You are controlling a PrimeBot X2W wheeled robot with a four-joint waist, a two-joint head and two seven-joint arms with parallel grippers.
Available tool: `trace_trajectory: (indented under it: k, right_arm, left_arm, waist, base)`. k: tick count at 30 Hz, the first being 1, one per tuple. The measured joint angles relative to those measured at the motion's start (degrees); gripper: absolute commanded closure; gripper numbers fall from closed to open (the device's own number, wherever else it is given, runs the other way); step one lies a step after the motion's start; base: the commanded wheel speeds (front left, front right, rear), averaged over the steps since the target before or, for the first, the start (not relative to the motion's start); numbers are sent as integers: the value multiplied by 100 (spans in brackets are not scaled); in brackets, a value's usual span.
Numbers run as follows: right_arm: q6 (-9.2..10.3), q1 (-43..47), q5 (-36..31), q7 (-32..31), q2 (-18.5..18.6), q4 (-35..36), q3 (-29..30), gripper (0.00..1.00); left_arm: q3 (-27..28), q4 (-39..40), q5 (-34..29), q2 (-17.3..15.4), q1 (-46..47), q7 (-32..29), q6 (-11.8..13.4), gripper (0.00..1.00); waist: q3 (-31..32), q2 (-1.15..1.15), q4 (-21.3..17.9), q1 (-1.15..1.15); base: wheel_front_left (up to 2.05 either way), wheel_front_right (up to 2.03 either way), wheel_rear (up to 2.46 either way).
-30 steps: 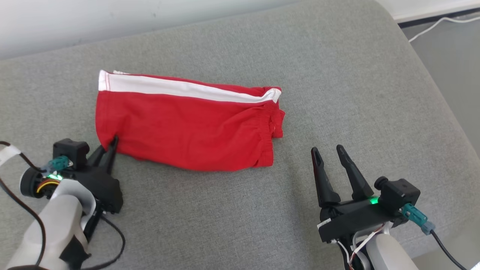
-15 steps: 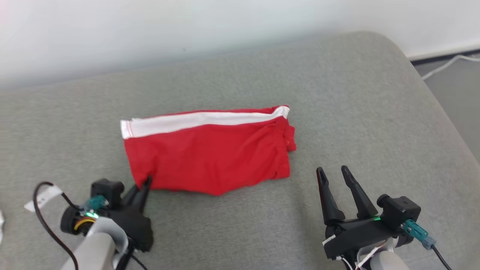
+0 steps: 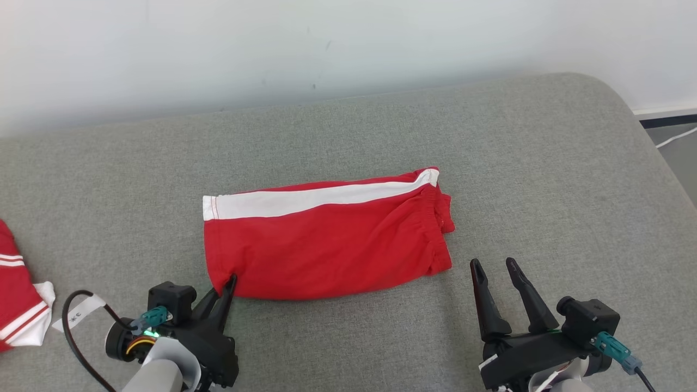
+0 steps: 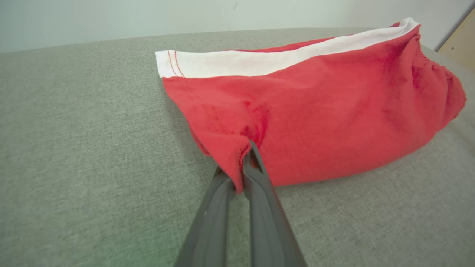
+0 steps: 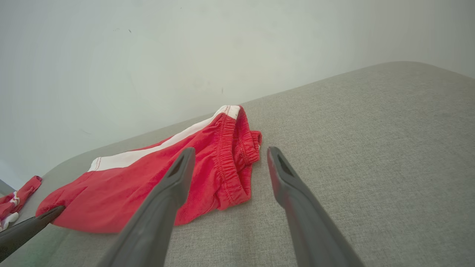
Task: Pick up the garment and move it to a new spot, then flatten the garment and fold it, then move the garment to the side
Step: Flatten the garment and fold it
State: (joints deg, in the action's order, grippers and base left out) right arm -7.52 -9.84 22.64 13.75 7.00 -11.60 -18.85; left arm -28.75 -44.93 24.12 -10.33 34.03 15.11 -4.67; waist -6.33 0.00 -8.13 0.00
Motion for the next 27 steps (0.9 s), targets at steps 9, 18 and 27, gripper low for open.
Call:
trace_trajectory:
  k: [9, 18, 27]
  right_arm:
    - [0, 15, -5, -74, 2, 52, 30, 0]
    - [0, 28, -102, -116, 24, 116, 138, 0]
    - [0, 104, -428, -138, -1, 192, 400, 0]
  left_arm:
    - [193, 339, -135, 57, -156, -1, 138, 0]
    - [1056, 2136, -499, 37, -893, 0, 594, 0]
    - [1703, 3270, -939, 83, -1725, 0, 758, 0]
  waist:
    - [-32, 0, -20, 0]
    - [40, 0, 56, 0]
    - [161, 0, 280, 0]
  base:
    - [0, 0, 0]
    - [0, 0, 0]
    - [0, 0, 0]
